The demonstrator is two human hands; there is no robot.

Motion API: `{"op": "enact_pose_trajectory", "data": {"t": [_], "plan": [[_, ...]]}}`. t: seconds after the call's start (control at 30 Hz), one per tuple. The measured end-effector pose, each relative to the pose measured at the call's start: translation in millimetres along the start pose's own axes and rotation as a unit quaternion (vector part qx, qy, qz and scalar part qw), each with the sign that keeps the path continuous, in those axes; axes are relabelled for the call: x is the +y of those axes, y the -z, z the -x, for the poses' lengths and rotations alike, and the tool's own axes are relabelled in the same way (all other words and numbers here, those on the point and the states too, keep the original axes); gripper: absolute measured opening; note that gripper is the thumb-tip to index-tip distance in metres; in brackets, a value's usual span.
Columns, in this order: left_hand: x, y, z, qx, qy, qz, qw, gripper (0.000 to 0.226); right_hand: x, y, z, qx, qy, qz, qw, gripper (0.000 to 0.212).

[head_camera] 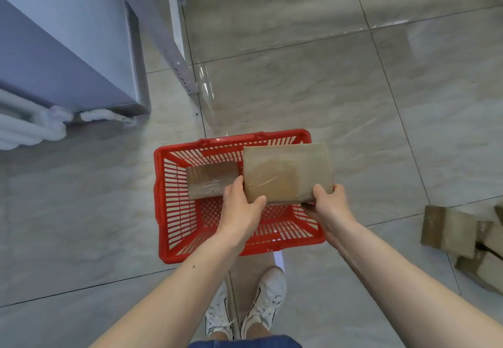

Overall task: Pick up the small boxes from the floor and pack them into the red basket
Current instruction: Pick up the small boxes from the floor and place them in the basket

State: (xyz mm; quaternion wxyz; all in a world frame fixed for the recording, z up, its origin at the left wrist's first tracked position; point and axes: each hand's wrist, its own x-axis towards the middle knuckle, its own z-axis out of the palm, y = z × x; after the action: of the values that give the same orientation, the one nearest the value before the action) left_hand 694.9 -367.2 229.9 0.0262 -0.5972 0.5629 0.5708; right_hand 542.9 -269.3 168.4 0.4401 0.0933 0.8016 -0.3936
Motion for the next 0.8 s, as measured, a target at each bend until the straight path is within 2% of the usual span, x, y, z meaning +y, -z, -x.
{"op": "enact_pose_trajectory", "data": {"t": [0.07,0.13,0.23,0.3,0.4,0.53,0.67,0.8], "plan": [[-22.6,-7.6,-24.2,0.000,0.009,-0.002,1.000,0.059,38.3,-15.9,-50.6,0.004,0.005,0.027,1.000,0.074],[-42.0,-15.2,-48.3,-0.005,0.011,-0.005,1.000,0.054,48.6,-33.3,-71.6,0.009,0.002,0.042,0.999,0.074],[-71.2,-30.3,-87.9,-0.016,0.015,-0.015,1.000,0.054,42.0,-59.0,-75.5,0.019,0.009,0.040,0.999,0.050],[-88.9,-39.5,-112.8,-0.018,0.023,-0.008,1.000,0.053,47.6,-71.3,-89.9,0.022,0.015,0.048,0.999,0.043],[-112.1,-52.1,-146.1,-0.024,0.047,0.008,0.999,0.048,59.1,-89.7,-113.4,0.029,0.009,0.063,0.998,0.049],[-133.4,-63.5,-176.4,-0.002,0.057,0.006,0.998,0.059,70.2,-115.6,-131.1,0.081,0.027,0.165,0.983,0.053],[-145.6,-69.8,-187.3,0.018,0.040,0.002,0.999,0.055,85.2,-131.8,-136.1,0.142,0.068,0.175,0.972,0.050],[-151.1,-78.1,-194.4,0.028,0.037,-0.001,0.999,0.058,99.3,-138.6,-141.0,0.161,0.105,0.186,0.964,0.047]]}}
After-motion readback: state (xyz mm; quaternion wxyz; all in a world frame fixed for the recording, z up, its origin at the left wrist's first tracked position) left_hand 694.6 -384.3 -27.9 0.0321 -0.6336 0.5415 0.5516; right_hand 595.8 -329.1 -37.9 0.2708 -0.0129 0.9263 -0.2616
